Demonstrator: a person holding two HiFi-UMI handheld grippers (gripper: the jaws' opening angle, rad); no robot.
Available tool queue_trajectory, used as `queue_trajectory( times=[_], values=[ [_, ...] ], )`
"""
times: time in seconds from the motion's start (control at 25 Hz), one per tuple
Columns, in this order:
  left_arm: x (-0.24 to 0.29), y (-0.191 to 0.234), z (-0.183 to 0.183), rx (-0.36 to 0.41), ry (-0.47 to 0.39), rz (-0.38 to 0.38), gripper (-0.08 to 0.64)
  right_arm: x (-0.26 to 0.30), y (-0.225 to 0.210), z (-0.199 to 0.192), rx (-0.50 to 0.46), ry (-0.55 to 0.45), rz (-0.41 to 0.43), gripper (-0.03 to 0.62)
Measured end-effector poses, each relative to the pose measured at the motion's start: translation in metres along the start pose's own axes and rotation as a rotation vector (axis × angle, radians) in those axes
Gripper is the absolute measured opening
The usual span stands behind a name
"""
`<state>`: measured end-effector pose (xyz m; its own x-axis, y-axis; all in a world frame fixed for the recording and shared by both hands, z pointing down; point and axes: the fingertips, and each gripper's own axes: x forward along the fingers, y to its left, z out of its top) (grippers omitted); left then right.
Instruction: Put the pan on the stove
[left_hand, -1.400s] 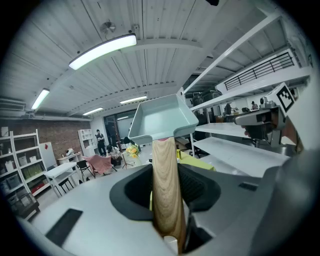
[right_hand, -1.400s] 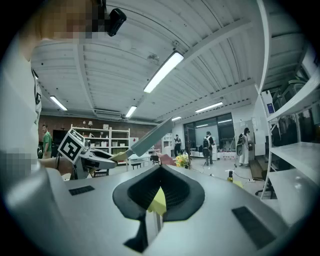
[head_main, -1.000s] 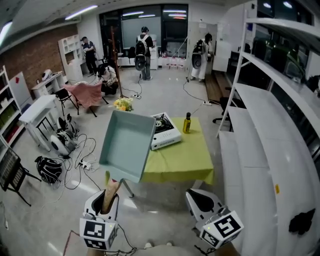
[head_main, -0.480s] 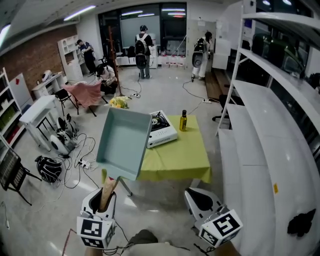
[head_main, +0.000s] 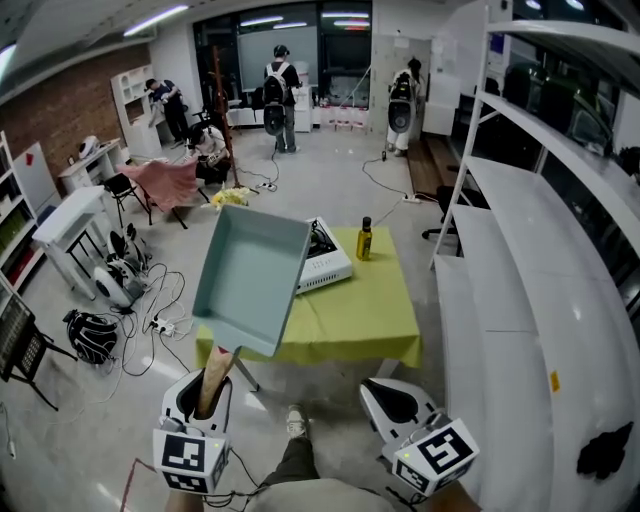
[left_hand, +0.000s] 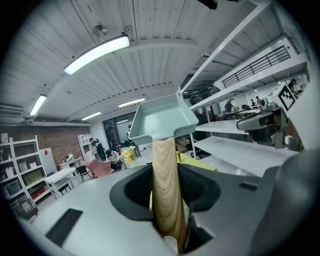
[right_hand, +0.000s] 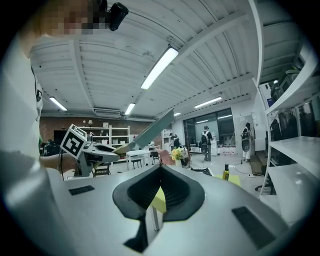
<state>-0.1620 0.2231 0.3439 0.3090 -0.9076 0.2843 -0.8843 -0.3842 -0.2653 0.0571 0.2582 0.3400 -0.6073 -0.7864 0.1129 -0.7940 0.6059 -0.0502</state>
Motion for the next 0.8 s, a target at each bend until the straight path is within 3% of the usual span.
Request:
queue_trajectory(
  times=[0.44,0.8],
  values=[
    [0.084,0.04,-0.005,-0.032,0.023,-0.025,0.14,0.077,-0.036,-0.006,0.012,0.054,0.004,0.006],
    [0.184,0.096,0.004,-0.041,0.042,-0.072,0.141,0.17,-0.093,0.011,0.027,0.087,-0.049,0.005]
  ],
)
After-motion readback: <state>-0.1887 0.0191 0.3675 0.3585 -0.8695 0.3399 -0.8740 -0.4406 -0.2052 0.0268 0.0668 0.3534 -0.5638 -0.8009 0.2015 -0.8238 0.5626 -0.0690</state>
